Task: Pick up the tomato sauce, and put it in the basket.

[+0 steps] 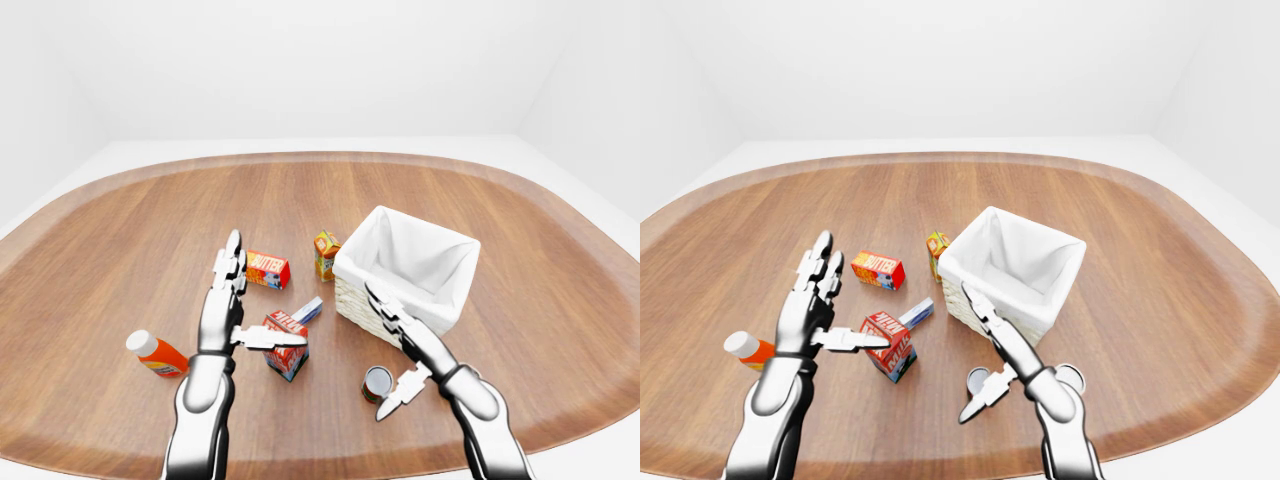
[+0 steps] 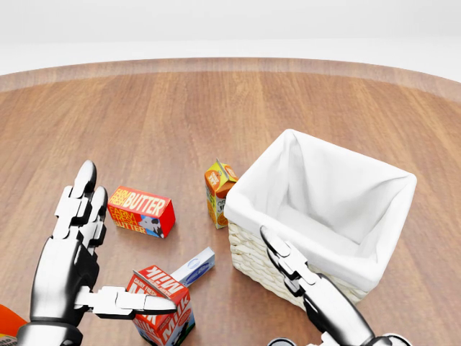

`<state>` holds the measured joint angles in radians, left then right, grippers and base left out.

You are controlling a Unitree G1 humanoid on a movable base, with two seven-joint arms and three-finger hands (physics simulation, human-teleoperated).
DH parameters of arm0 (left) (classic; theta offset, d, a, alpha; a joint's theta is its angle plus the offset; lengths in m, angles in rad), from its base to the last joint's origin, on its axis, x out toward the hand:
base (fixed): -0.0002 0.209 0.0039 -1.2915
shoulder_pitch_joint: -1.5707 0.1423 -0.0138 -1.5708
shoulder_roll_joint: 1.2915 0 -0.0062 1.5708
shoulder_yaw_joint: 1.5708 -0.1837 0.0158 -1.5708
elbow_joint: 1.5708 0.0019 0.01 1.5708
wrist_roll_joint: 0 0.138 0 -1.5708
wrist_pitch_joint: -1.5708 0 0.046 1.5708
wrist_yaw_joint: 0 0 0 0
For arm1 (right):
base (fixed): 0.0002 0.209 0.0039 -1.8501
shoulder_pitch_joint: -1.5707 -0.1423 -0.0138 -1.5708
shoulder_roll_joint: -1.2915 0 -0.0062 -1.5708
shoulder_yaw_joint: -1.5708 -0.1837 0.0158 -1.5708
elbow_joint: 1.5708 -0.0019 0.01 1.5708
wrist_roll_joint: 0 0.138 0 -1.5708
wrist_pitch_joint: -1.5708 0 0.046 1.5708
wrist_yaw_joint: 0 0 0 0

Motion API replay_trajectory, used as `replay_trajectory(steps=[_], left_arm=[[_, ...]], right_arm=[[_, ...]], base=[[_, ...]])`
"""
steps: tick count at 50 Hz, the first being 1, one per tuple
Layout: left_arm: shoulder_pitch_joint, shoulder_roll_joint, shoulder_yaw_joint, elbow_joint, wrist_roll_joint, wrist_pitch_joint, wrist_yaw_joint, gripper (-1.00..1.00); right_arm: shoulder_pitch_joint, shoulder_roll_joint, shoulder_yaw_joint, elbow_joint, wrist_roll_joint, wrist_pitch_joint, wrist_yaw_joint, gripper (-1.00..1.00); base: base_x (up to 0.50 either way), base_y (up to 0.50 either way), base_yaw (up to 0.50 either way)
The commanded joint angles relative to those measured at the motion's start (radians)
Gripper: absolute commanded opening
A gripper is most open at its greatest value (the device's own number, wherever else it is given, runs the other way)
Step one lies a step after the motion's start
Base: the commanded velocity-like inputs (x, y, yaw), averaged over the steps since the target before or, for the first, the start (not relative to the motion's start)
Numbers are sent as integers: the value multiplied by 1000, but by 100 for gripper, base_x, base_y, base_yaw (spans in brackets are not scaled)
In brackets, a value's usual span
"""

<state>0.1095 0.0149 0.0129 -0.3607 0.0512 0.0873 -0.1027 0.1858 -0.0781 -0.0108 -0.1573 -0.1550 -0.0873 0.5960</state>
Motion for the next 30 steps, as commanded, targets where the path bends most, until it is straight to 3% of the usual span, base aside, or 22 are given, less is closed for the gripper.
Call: replay_trajectory(steps=[1,30], left_arm=[[-2,0,1,7,1,0,0,100],[0,0,0,9,3,0,-1,100]], right_arm=[[1,-3,5,48,-21,0,8,100],[-53,-19,-15,225,-48,0,11,100]], base=[[0,0,0],[0,0,0]])
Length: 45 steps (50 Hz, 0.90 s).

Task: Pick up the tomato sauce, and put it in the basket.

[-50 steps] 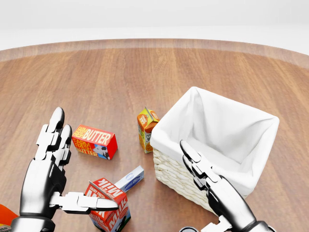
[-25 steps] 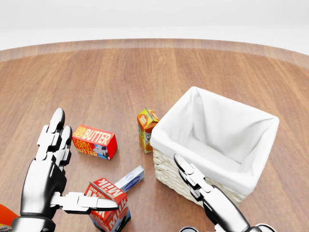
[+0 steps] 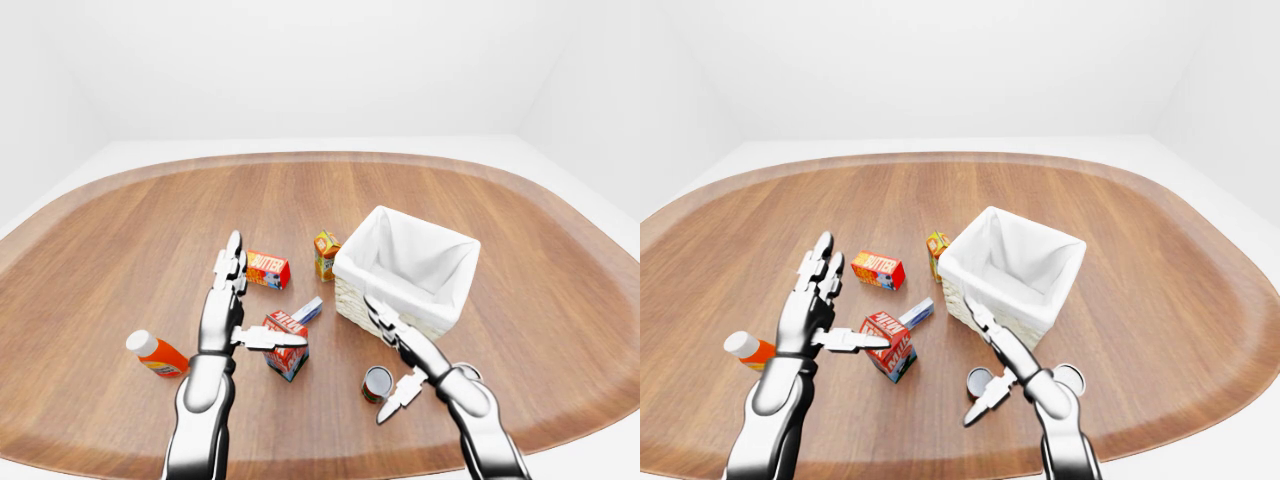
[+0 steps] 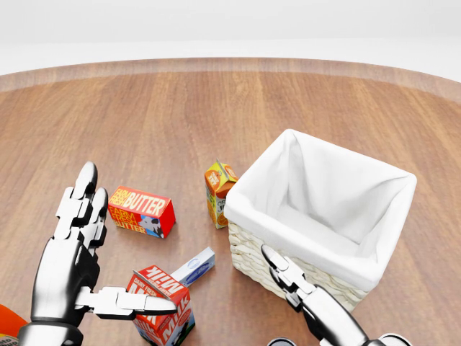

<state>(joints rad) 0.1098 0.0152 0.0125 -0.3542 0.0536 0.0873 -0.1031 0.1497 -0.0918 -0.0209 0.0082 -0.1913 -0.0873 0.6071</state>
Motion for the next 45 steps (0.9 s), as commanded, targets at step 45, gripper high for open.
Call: replay_trajectory(steps=[45], left_arm=[[6,-1,-9,18,6,0,1,100]], right_arm=[[-76,-19,-9,243,-25,0,-2,100]], base=[[0,0,0]])
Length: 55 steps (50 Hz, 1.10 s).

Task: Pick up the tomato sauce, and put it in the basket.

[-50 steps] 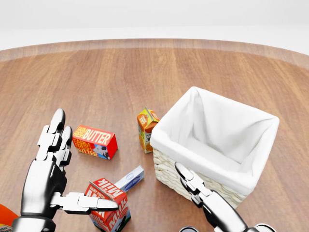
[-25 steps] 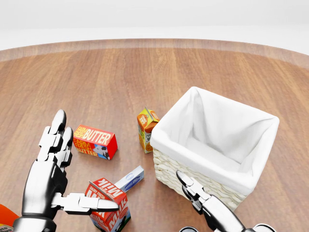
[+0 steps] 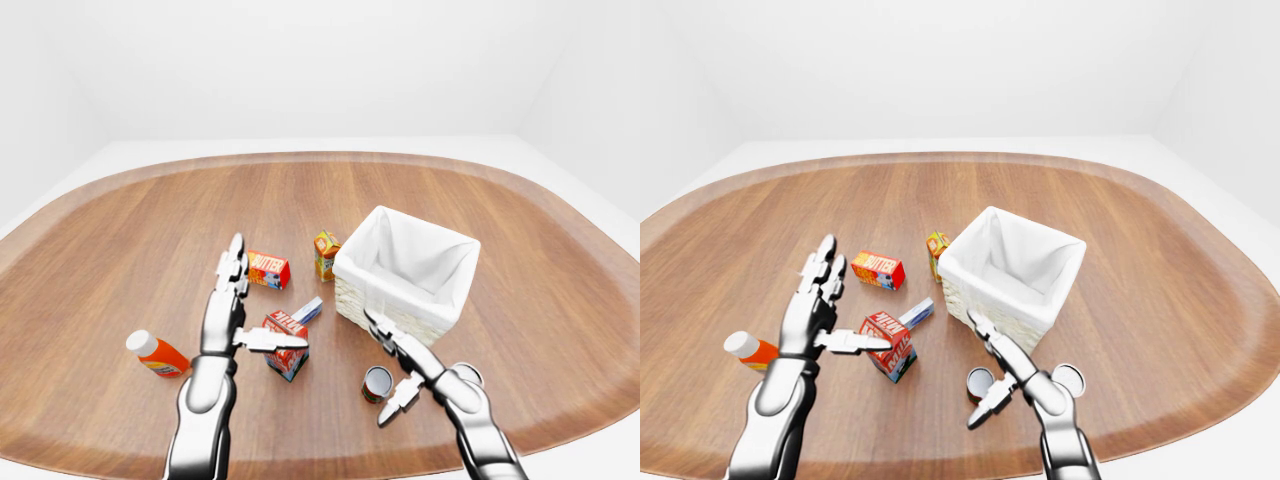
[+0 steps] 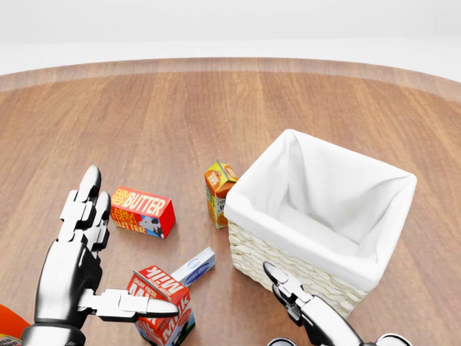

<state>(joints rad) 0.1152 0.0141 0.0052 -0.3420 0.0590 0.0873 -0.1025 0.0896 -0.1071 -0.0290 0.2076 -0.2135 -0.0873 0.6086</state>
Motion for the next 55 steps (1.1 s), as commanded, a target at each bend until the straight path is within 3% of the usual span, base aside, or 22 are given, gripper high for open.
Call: replay_trajectory(steps=[1,28,55], left_arm=[[0,0,-1,5,0,0,0,100],[-2,0,-2,11,3,0,1,100],[3,-1,-6,8,5,0,1,100]], right_arm=[[-18,-5,-2,54,-3,0,-5,100],[15,-6,-6,38,-14,0,0,100],[-37,-20,-6,192,-39,0,-37,100]], base=[[0,0,0],[0,0,0],[0,0,0]])
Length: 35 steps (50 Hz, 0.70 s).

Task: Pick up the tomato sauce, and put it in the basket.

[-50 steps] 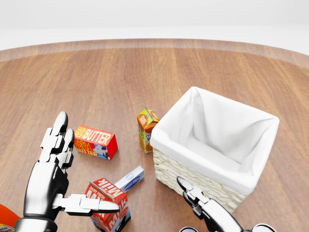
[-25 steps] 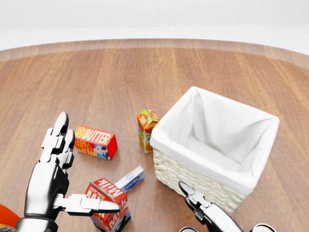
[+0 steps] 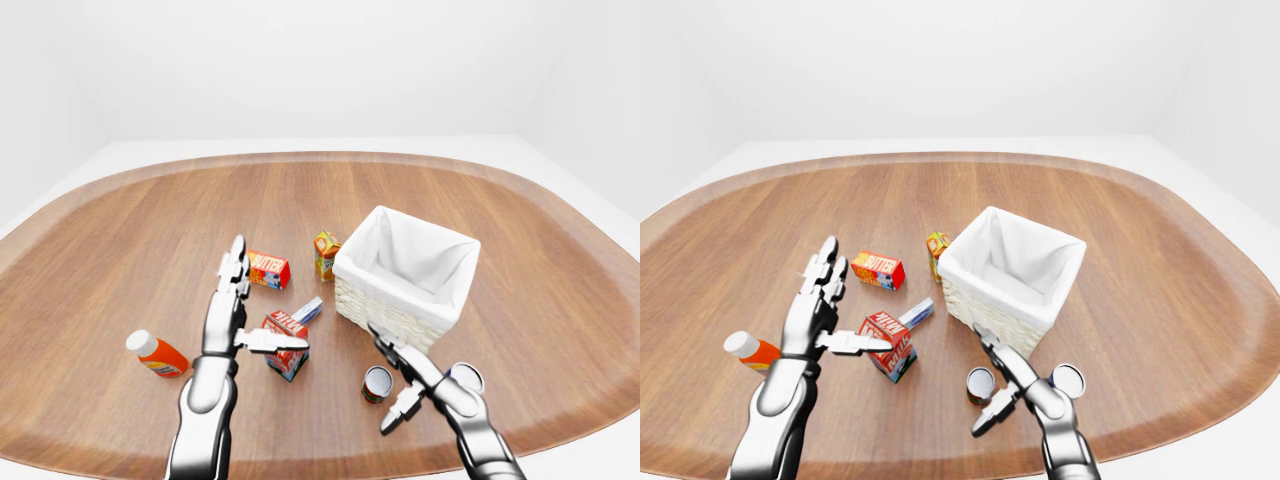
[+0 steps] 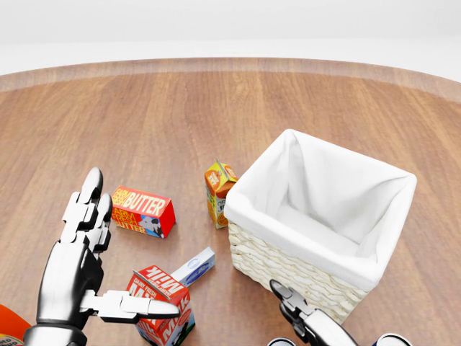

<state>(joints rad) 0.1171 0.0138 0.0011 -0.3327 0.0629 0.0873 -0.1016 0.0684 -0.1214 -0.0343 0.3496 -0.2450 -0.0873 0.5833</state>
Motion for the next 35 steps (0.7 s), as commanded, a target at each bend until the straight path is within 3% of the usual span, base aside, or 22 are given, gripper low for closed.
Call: replay_trajectory(steps=[1,35], left_arm=[[1,0,-1,-1,1,0,1,100],[5,0,-5,-7,1,0,-1,100]], right_arm=[[-16,-6,0,53,-9,0,-13,100],[-51,-13,0,145,-24,0,-38,100]], base=[[0,0,0],[0,0,0]])
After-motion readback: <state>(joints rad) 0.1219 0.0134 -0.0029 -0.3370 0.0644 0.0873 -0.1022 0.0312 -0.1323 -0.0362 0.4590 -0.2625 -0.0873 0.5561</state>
